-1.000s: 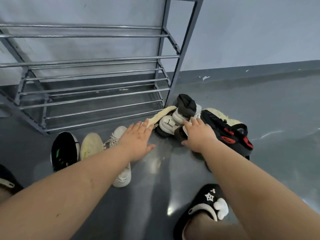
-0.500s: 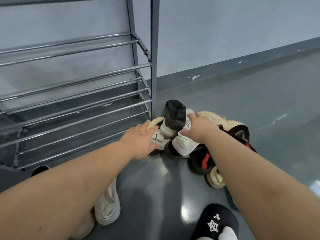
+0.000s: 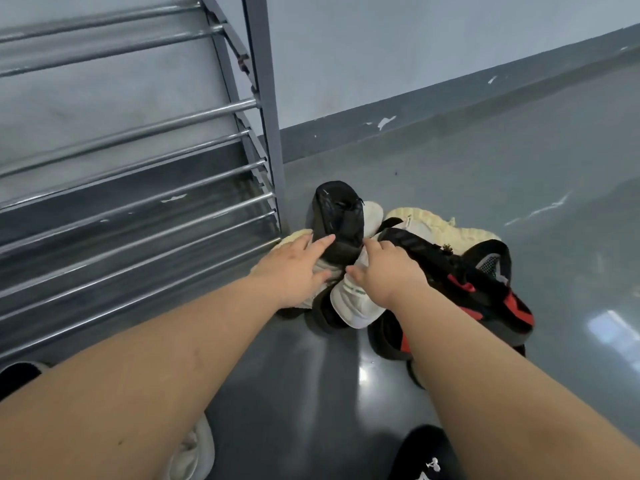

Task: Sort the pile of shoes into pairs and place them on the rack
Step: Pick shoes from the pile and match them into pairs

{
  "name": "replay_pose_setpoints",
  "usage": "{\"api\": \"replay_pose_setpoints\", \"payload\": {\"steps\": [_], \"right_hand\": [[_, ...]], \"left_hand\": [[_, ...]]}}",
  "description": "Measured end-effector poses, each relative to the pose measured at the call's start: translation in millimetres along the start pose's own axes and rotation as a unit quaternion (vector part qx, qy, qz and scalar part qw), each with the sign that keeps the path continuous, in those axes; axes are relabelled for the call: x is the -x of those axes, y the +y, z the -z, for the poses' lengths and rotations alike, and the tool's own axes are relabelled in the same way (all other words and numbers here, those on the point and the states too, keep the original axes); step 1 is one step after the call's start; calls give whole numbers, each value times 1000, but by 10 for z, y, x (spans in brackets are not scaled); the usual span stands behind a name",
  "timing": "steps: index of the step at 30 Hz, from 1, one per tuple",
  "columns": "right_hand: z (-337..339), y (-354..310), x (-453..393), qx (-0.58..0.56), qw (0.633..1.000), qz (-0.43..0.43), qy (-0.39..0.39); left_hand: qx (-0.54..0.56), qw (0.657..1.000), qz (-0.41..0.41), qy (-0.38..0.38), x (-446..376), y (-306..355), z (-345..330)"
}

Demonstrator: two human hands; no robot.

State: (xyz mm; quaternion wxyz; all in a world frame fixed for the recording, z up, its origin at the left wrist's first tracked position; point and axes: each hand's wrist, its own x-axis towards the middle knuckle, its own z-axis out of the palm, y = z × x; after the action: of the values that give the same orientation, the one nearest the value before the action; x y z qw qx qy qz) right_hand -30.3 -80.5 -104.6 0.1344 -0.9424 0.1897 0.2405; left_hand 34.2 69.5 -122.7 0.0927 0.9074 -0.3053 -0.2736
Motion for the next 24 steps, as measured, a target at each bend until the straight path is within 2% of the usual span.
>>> {"api": "replay_pose_setpoints", "payload": {"steps": [7, 11, 13, 15, 17, 21, 24], "right_hand": [[-56, -56, -303, -32, 998, -49, -24], [-48, -128, -417, -64, 995, -74, -34], [-18, -145, -461, -95, 992, -82, -21], [-8, -166, -506, -153, 984, -89, -6], [-8, -214, -513, -216, 972, -94, -2], [-44, -309, -481, -258, 962, -88, 16], [-29, -308, -450, -336, 936, -95, 39]], "left_hand": [[169, 985, 31, 14, -231, -85, -124], [194, 980, 13, 35, -232, -129, -96], [211, 976, 33, 48, -272, -117, -74], [290, 952, 76, 63, -332, -115, -67], [389, 910, 119, 81, -394, -117, -59], [432, 873, 186, 131, -421, -106, -4], [485, 838, 201, 151, -427, -120, 35]]}}
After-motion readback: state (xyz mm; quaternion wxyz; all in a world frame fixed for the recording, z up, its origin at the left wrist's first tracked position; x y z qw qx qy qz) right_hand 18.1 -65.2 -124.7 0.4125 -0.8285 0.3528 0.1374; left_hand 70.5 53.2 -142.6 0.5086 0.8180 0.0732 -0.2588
